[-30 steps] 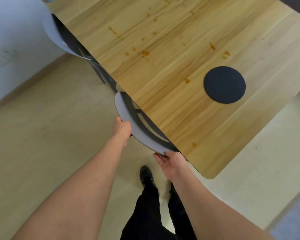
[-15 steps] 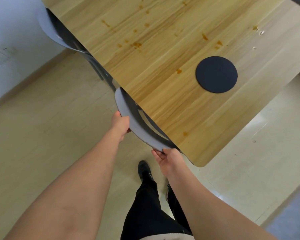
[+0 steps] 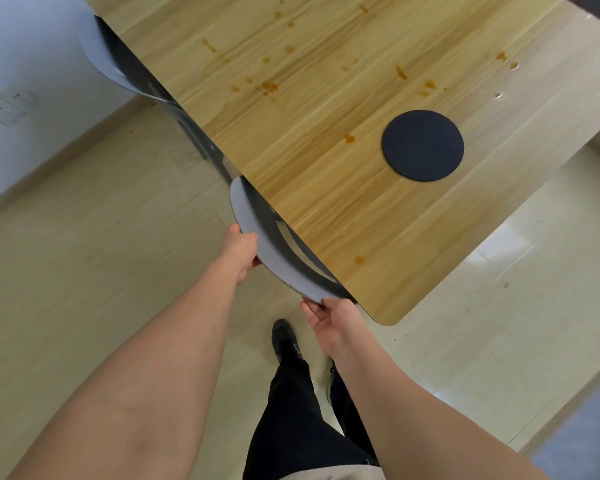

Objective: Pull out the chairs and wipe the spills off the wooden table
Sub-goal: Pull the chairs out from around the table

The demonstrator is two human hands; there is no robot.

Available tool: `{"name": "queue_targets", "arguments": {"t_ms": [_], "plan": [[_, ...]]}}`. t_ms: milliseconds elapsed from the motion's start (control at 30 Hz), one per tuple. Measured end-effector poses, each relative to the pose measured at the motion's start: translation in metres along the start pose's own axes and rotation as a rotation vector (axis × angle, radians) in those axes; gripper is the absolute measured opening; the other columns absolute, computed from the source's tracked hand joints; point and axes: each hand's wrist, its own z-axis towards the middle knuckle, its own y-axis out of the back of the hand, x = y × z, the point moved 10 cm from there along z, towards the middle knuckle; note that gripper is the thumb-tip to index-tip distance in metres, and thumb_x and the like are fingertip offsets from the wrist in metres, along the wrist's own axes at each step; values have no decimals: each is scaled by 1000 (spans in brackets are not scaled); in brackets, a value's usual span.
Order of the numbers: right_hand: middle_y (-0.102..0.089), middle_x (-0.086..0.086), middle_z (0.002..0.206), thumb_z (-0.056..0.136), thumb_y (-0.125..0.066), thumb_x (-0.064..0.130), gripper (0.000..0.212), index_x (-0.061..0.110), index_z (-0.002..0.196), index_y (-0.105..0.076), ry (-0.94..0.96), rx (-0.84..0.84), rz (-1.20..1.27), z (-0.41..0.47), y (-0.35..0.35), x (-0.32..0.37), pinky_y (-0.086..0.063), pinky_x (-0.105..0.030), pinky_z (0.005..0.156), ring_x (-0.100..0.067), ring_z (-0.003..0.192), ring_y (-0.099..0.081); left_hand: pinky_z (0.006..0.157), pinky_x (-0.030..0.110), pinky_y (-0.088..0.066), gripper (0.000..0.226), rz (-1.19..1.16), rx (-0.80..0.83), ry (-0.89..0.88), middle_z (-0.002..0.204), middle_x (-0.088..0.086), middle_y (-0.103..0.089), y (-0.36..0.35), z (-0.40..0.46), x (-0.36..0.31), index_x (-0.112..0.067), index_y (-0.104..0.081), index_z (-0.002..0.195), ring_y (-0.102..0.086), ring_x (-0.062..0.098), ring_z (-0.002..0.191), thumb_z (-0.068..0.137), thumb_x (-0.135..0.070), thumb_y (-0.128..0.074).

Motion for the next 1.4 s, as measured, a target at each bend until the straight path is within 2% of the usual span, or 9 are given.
{"name": "queue_targets", "arguments": {"t_ms": [500, 633, 767, 833, 933, 1000, 1100, 1267, 1400], "plan": [[-58, -29, 117, 102, -34, 0, 35, -9, 136, -39, 2, -76, -42, -1, -3, -1, -49, -46, 99, -38, 113, -60, 67, 38, -55, 20, 29, 36, 61, 116, 8, -61, 0, -8, -3, -17, -47, 120, -62, 29, 105, 103, -7, -42], [-53, -26, 134, 105, -31, 10, 41, -6, 143, -35, -82, -25, -135, -20, -19, -11, -47, -45, 101, -37, 122, -55, 73, 36, -51, 23, 197, 55, 57, 116, 8, -62, 4, -26, -7, -15, -49, 125, -60, 24, 93, 104, -20, -42], [-57, -28, 124, 104, -33, 11, 41, -9, 140, -37, -82, 43, -328, -52, -52, -11, -50, -46, 97, -39, 114, -59, 108, 48, -41, 54, 370, 43, 18, 149, 16, -43, 28, -55, -14, -11, -34, 150, -47, 37, 131, 103, -37, -42], [-59, -27, 119, 103, -34, 12, 40, -7, 138, -40, -33, 46, -411, -64, -72, -6, -51, -45, 95, -38, 110, -61, 100, 42, -43, 31, 419, 53, -31, 132, 22, -55, 45, -67, -25, -11, -57, 120, -55, 35, 119, 103, -34, -42], [-58, -23, 123, 103, -35, 9, 39, -4, 139, -39, 57, 62, -514, -74, -109, -5, -49, -44, 99, -35, 113, -59, 79, 30, -36, 29, 434, 9, -89, 101, 15, -53, 83, -80, -42, -20, -47, 75, -50, 21, 95, 104, -25, -44], [-55, -20, 131, 103, -34, 10, 41, -2, 142, -38, 79, 82, -548, -75, -135, -7, -45, -42, 103, -34, 120, -55, 87, 33, -42, 26, 425, 0, -105, 112, 20, -61, 105, -76, -48, -7, -63, 99, -57, 28, 107, 103, -26, -46], [-52, -19, 136, 103, -32, 11, 42, -1, 142, -37, 119, 87, -568, -71, -177, -19, -42, -42, 107, -33, 125, -51, 99, 36, -43, 41, 417, 8, -89, 130, 17, -59, 144, -68, -58, -2, -57, 132, -55, 30, 121, 104, -30, -47], [-50, -20, 137, 104, -32, 15, 40, -2, 140, -39, 156, 97, -606, -67, -253, -57, -40, -41, 105, -34, 128, -49, 90, 38, -46, 40, 377, 22, -129, 128, 28, -59, 211, -27, -88, 4, -58, 127, -59, 33, 114, 104, -26, -45], [-53, -19, 134, 103, -32, 16, 35, 1, 131, -46, 186, 78, -607, -64, -316, -96, -43, -40, 98, -34, 123, -52, 79, 31, -38, 28, 304, 50, -136, 107, 16, -56, 264, 10, -118, -8, -57, 116, -52, 22, 96, 105, -28, -41]]}}
